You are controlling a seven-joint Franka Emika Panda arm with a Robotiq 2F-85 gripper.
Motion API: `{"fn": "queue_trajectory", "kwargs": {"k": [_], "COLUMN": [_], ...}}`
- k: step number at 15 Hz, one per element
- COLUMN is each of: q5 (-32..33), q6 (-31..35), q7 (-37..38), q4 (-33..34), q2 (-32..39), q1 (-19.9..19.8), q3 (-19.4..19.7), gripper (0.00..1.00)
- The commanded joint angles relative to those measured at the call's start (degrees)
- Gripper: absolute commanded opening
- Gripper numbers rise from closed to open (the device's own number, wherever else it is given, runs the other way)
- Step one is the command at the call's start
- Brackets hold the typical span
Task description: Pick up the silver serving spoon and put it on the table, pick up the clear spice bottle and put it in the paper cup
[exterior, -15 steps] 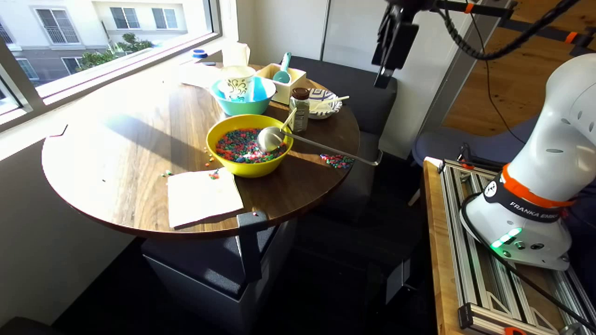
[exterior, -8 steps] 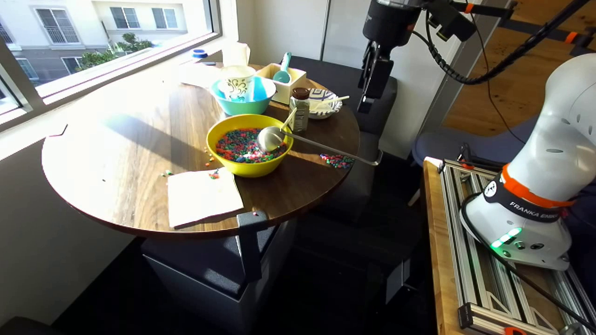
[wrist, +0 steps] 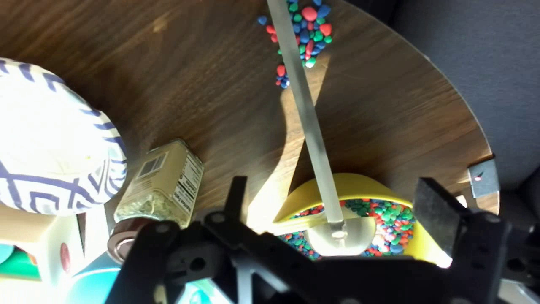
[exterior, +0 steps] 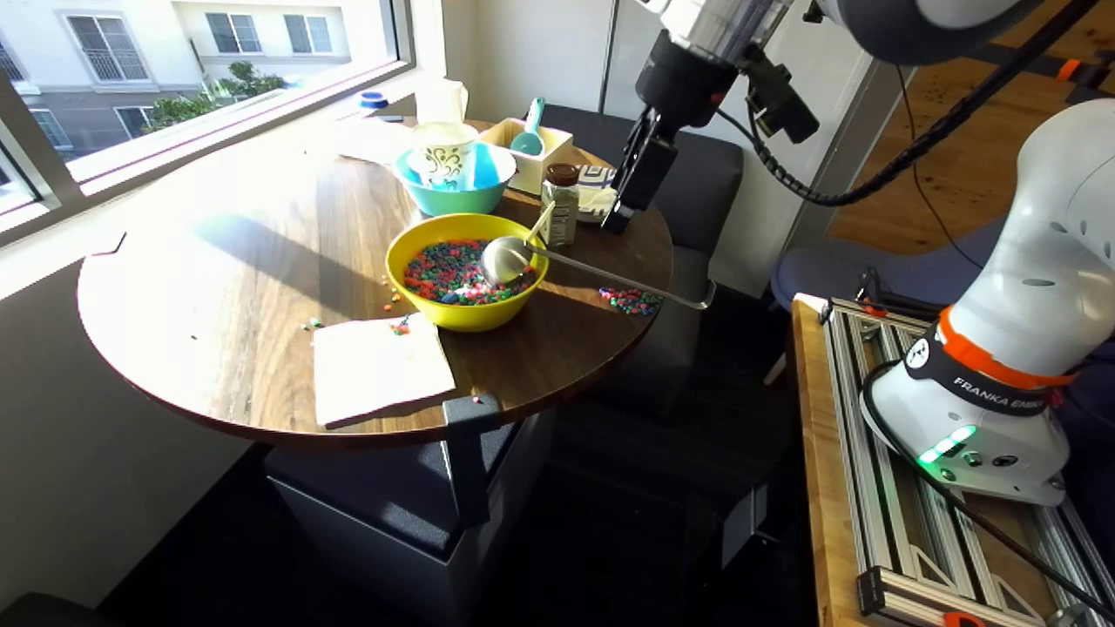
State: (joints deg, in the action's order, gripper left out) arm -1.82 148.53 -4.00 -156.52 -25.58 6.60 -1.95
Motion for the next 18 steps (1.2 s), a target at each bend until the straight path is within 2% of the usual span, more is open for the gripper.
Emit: {"fn": "queue_trajectory", "kwargs": {"k": [1,4,6,9,12,13,15,16,17,18], "q5": [-3.98,-7.28,-8.85,-11.01,-13.23,-13.54,-14.0,-13.97,-14.05,-14.05], "q6": [7.99,11.86,13.23,14.44,15.39,15.74,16.55,16.83,16.95,17.2], "q7": [-5.8,-11.23,-14.53,-18.86,-21.94,-22.5,-23.34,-23.47,-23.72,-24.04], "q4": [-1.11,-0.95,-0.92,-0.54,-0.16,-0.01,0.35,0.59,0.85,1.03], "q2": [5.73,9.3,11.11,13.91,15.65,16.1,16.7,16.87,16.91,16.99], "q1": [3.55,6.6,7.81,8.82,8.95,8.71,8.45,8.25,8.18,8.14], "q3": [2.81,4.77,5.77,6.89,7.29,7.16,6.97,6.78,6.69,6.64], "gripper": [1.0,1.0,0.95,0.71,0.61,0.51,0.49,0.33,0.25,0.22]}}
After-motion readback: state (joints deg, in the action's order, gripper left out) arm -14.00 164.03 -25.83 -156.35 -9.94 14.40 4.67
